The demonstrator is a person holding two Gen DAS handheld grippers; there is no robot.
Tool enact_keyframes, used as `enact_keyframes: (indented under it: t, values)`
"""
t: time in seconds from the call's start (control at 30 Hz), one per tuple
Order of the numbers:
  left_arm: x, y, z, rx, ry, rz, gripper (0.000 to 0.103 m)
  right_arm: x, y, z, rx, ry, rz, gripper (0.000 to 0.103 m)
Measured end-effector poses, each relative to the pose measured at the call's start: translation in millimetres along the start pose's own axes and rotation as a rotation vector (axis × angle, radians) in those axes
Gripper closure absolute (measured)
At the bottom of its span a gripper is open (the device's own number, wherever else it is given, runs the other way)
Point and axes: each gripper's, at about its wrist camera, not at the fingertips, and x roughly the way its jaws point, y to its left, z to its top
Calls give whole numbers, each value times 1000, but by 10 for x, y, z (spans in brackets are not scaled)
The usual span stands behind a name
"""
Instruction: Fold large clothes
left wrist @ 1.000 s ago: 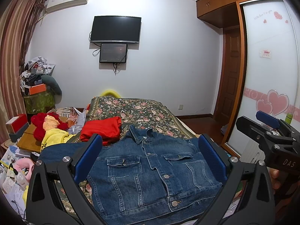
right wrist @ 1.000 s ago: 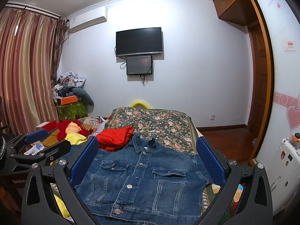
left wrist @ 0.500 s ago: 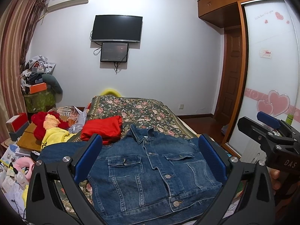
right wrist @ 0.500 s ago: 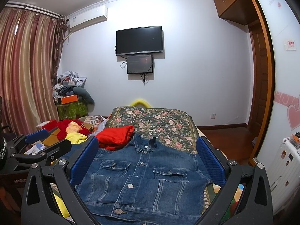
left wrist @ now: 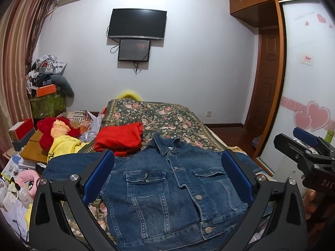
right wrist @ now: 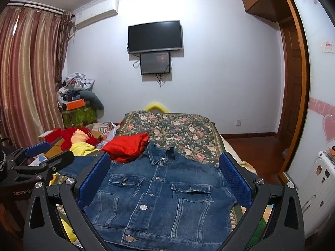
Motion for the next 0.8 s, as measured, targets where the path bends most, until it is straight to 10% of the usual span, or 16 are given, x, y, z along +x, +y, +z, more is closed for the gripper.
enact_keyframes:
  t: [0.8]
  values:
    - [1571,2007,-468,-171,292,500,0,1963,-394,-278,22,419,-108,0]
